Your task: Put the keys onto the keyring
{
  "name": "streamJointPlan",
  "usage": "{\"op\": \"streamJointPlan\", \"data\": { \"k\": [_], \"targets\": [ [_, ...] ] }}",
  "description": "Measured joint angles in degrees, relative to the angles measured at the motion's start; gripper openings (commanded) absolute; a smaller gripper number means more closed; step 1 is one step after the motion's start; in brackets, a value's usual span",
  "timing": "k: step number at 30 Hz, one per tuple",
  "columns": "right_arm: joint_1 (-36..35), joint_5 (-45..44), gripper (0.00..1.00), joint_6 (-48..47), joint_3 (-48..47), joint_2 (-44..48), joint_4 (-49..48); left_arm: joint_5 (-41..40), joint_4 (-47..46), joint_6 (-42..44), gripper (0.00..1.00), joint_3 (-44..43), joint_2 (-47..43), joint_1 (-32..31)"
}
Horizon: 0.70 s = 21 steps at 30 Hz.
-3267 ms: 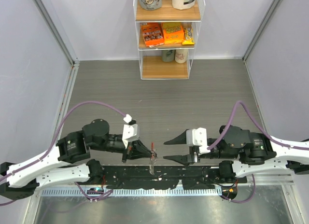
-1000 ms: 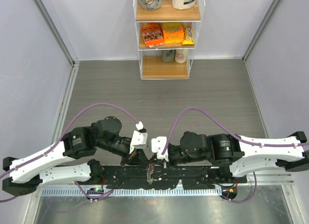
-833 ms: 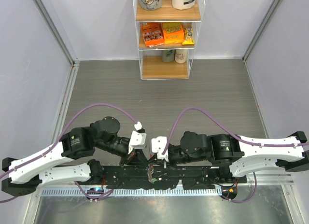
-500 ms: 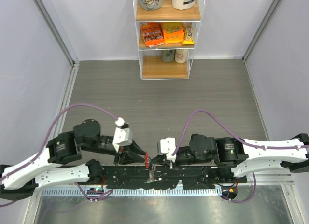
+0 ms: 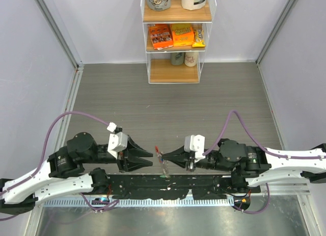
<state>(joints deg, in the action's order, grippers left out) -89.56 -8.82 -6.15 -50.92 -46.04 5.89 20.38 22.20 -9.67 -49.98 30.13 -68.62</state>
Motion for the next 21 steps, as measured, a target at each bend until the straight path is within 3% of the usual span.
{"op": "streamJointPlan", "data": {
  "k": [21],
  "targets": [
    [-0.02, -1.75, 0.05, 1.68, 0.39, 1.27, -9.40, -2.84, -13.97, -1.27, 0.36, 4.37, -4.20, 0.00]
  ]
}}
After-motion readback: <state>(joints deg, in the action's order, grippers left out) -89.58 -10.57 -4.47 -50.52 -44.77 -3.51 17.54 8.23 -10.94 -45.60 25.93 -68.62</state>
